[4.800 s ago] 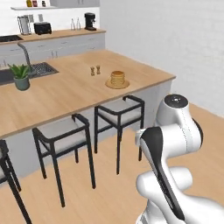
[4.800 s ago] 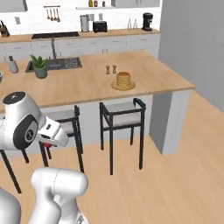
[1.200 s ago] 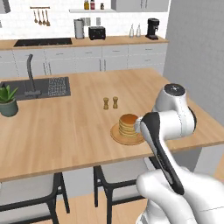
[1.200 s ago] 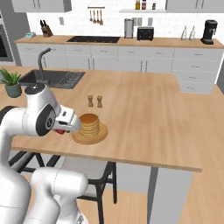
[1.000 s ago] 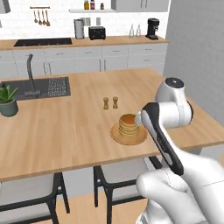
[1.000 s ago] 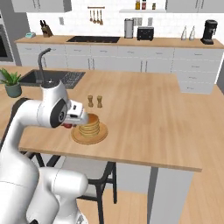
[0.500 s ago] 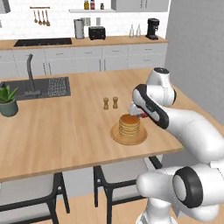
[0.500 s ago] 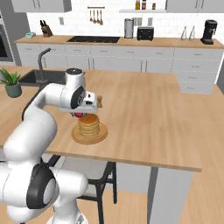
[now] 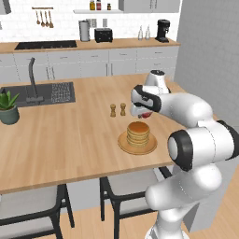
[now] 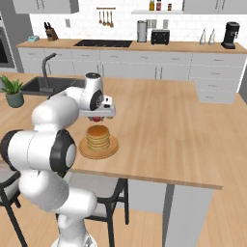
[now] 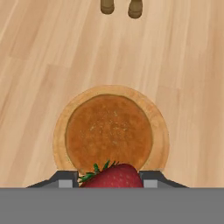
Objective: Take the strawberry from the fridge and place it on top of the pancake, located on the dining counter.
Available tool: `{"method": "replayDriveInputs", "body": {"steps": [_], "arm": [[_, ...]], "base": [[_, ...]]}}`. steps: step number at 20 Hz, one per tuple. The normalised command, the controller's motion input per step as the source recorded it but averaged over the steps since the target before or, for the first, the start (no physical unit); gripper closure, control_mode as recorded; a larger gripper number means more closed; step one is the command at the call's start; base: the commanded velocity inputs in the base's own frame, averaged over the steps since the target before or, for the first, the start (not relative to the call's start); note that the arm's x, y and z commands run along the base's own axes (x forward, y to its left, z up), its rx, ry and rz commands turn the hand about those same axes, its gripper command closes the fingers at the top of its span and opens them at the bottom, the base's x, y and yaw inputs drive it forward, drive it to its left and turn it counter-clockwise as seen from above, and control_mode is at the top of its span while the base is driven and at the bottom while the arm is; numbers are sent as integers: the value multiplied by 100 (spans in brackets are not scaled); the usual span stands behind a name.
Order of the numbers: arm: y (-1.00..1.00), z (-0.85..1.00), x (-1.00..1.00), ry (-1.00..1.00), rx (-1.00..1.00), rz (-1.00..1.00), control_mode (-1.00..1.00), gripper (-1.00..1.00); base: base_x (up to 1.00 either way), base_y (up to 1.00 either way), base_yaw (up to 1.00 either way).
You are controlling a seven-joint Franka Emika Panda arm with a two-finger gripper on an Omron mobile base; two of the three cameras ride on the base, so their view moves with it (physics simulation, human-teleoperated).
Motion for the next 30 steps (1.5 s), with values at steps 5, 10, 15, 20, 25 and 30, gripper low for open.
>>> {"method": "replayDriveInputs", "body": {"steps": [5,10,15,20,25,30], "arm": [[14,-25,56,0,0,0,-100,100],[2,-32,-16,3,0,0,-100,100],[9,-29,1,-1,0,0,-100,100],[6,-5,6,0,0,0,-100,100],[-1,0,-10,0,0,0,-100,100],[6,-2,-6,0,0,0,-100,100]], "base": [[0,0,0],[0,0,0],[0,0,0],[0,0,0],[0,0,0],[0,0,0]]}}
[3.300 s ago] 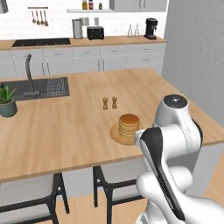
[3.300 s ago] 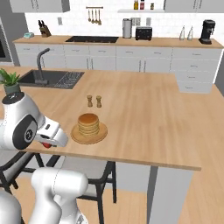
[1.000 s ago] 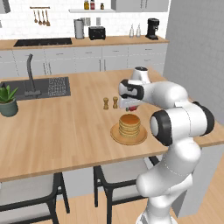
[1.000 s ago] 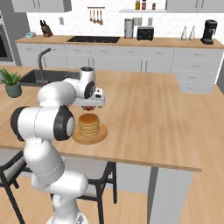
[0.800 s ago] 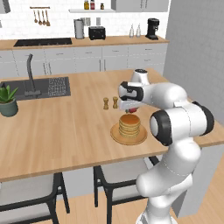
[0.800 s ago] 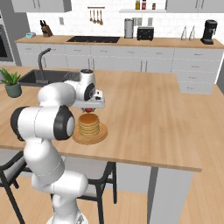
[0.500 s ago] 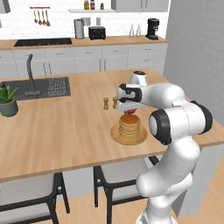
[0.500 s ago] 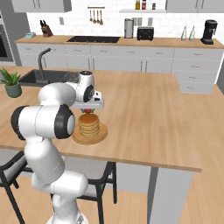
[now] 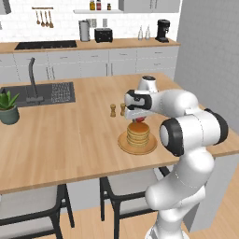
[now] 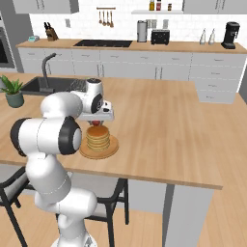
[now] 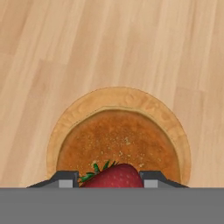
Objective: Take the strawberry from the fridge and place it on top of the pancake, located on the dining counter.
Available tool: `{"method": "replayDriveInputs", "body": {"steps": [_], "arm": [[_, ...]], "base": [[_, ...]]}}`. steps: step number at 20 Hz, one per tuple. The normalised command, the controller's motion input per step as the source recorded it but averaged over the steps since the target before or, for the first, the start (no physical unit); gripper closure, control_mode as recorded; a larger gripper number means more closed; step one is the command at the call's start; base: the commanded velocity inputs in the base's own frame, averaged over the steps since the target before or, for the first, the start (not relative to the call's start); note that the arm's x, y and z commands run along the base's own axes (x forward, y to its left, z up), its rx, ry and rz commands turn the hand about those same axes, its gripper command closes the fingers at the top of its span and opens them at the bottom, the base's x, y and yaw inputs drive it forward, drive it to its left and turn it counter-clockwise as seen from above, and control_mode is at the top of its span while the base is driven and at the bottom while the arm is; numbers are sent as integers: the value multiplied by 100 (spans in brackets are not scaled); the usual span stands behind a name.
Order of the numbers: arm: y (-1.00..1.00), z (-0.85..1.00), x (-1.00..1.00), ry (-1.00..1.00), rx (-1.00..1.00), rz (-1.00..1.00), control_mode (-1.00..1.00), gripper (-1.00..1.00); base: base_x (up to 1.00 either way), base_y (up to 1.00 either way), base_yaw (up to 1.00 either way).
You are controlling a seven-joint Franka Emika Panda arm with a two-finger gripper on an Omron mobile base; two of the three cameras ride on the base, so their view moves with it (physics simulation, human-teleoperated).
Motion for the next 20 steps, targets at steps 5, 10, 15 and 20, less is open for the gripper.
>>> {"method": "replayDriveInputs", "body": {"steps": [5,10,15,20], "arm": [[2,-24,0,0,0,-1,-100,100],[-1,-16,0,0,0,0,-100,100],[0,-6,0,0,0,0,-100,100],[0,-7,0,0,0,0,-100,-100]], "base": [[0,0,0],[0,0,0],[0,0,0],[0,0,0]]}}
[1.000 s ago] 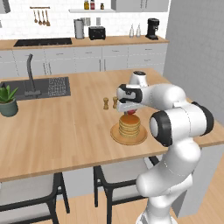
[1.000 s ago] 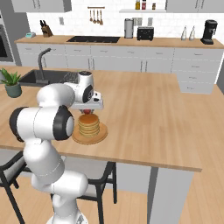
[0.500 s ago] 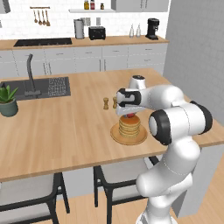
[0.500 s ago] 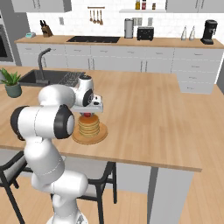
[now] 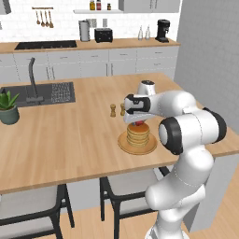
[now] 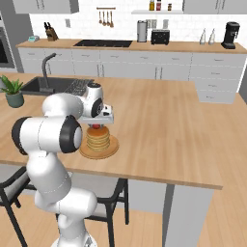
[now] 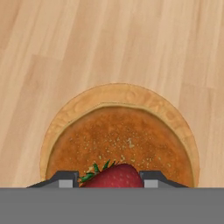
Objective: Take the strawberry from the fridge and place it on top of the pancake, located on the dining counter.
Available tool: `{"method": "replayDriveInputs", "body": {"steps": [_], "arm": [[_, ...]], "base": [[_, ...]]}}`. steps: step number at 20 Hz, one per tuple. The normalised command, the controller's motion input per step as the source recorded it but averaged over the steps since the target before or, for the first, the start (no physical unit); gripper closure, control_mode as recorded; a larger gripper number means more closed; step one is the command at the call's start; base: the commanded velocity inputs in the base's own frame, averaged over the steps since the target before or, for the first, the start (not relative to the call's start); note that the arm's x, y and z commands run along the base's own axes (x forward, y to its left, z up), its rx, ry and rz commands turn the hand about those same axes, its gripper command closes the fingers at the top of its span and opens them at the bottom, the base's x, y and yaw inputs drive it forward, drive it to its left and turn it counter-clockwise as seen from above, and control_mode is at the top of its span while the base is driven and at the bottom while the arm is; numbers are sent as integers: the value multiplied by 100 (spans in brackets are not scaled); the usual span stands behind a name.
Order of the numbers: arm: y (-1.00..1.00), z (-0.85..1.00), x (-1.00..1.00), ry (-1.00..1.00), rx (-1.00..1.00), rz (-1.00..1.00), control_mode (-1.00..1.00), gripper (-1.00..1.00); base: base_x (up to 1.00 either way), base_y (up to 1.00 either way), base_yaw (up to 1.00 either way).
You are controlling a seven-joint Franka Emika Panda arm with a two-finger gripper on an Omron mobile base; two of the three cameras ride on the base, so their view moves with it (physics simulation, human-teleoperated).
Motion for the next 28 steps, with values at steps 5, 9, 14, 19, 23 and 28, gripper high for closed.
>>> {"method": "replayDriveInputs", "body": {"steps": [5,9,14,19,23,28], "arm": [[0,-1,0,0,0,0,-100,-100],[0,0,0,0,0,0,-100,-100],[0,3,0,0,0,0,-100,-100],[0,59,-11,-1,-7,0,-100,-100],[1,77,-38,-4,-14,-3,-100,-100],[35,81,-63,-2,-17,-1,-100,-100]], "base": [[0,0,0],[0,0,0],[0,0,0],[0,0,0],[0,0,0],[0,0,0]]}}
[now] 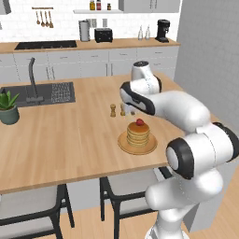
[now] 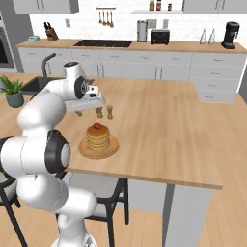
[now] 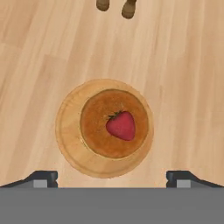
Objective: Take the strawberry from the fridge and place it on top of the pancake, located on the dining counter.
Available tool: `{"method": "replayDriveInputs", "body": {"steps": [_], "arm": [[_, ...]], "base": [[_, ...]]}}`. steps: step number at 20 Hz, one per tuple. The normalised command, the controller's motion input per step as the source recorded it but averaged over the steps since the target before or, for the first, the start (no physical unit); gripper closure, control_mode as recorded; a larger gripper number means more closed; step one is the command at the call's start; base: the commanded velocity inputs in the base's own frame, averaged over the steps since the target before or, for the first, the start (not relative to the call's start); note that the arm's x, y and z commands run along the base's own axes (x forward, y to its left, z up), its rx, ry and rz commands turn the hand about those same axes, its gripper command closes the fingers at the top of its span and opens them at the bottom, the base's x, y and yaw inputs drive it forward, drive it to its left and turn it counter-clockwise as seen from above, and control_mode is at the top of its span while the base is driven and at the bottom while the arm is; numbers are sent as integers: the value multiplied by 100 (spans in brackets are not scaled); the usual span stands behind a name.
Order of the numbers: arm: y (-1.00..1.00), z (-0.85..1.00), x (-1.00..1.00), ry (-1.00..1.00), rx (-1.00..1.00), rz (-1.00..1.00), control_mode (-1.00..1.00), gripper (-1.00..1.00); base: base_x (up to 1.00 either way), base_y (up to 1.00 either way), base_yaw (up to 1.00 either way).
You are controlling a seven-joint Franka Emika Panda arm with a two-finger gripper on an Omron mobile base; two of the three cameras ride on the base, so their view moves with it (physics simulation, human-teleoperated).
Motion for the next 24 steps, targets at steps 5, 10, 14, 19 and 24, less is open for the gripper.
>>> {"method": "replayDriveInputs", "body": {"steps": [5,10,14,19,24], "arm": [[69,54,-100,0,-18,-1,-100,-100],[85,21,-100,0,-16,0,-100,-100],[61,2,-100,0,-12,0,-100,-100],[4,-33,-67,20,-8,-6,-100,-100],[-30,-80,0,18,-10,-1,-100,-100]], "base": [[0,0,0],[0,0,0],[0,0,0],[0,0,0],[0,0,0]]}}
